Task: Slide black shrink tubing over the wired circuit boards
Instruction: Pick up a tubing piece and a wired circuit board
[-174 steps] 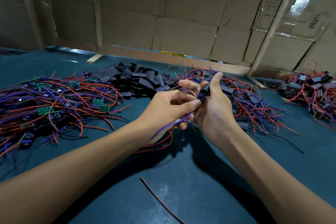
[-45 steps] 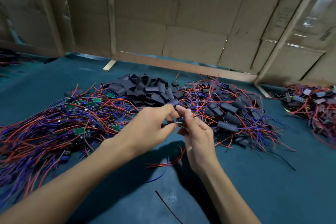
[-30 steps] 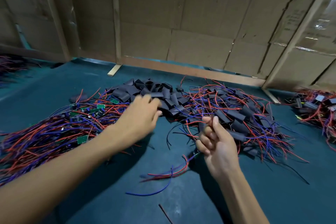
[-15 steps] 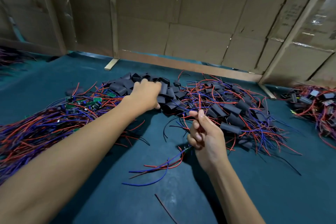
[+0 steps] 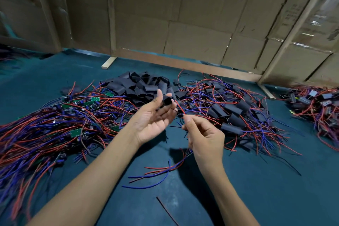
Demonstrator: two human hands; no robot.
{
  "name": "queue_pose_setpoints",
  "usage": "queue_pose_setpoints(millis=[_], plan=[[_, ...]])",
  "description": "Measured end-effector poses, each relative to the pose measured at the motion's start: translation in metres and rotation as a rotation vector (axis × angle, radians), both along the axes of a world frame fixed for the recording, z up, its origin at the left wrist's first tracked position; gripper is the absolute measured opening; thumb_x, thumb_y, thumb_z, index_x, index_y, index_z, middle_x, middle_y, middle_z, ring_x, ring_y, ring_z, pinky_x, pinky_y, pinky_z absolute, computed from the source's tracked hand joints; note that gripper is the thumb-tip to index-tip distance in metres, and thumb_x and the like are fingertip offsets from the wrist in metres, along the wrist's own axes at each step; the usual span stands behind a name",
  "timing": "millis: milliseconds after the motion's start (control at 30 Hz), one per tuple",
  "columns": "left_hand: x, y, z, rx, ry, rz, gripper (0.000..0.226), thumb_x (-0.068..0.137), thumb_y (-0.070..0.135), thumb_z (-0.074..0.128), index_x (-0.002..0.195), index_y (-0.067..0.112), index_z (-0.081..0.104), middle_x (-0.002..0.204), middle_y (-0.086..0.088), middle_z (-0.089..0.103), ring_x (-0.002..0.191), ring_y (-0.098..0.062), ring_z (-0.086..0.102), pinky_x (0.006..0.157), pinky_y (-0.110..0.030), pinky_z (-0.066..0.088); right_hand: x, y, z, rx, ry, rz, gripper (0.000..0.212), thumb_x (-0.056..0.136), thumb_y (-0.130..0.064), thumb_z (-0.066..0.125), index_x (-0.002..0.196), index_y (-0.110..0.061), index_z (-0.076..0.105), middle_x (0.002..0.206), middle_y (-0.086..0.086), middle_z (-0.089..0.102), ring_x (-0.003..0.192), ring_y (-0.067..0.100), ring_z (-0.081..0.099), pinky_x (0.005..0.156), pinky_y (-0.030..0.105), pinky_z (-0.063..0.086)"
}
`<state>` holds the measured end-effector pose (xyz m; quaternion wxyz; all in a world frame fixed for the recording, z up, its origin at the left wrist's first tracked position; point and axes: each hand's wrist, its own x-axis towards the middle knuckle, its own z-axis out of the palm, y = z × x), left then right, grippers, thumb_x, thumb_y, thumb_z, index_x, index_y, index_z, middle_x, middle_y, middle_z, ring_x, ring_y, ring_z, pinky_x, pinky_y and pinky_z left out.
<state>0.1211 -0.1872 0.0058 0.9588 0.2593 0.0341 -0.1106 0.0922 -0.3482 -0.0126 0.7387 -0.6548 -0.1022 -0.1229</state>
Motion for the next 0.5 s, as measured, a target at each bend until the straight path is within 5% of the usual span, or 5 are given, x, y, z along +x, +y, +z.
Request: queue_pose_setpoints(millis=[233, 500], plan=[[-0.002, -0.003, -0.004, -0.017, -0.012, -0.033, 0.051, 0.078, 0.039, 0.071, 0.113, 0.002, 0.069, 0.088, -0.011, 0.069, 0.076, -0.018, 0.070, 0.071, -0.029, 0.061, -0.005, 0.006, -0.003, -0.071, -0.077, -0.088, 0.012, 0.095, -0.016, 0.070, 0.086, -0.019, 0.077, 0.063, -0.007, 0.063, 0.047, 0.008, 0.042, 0.046, 0.022, 0.037], [-0.002, -0.005, -0.009, 0.008, -0.068, -0.089, 0.067, 0.055, 0.032, 0.096, 0.111, 0.002, 0.075, 0.093, -0.012, 0.072, 0.080, -0.020, 0.073, 0.071, -0.030, 0.061, -0.002, 0.008, -0.016, -0.340, -0.326, -0.295, 0.019, 0.096, -0.030, 0.066, 0.103, -0.017, 0.079, 0.080, -0.013, 0.067, 0.062, 0.012, 0.062, 0.063, 0.035, 0.052]])
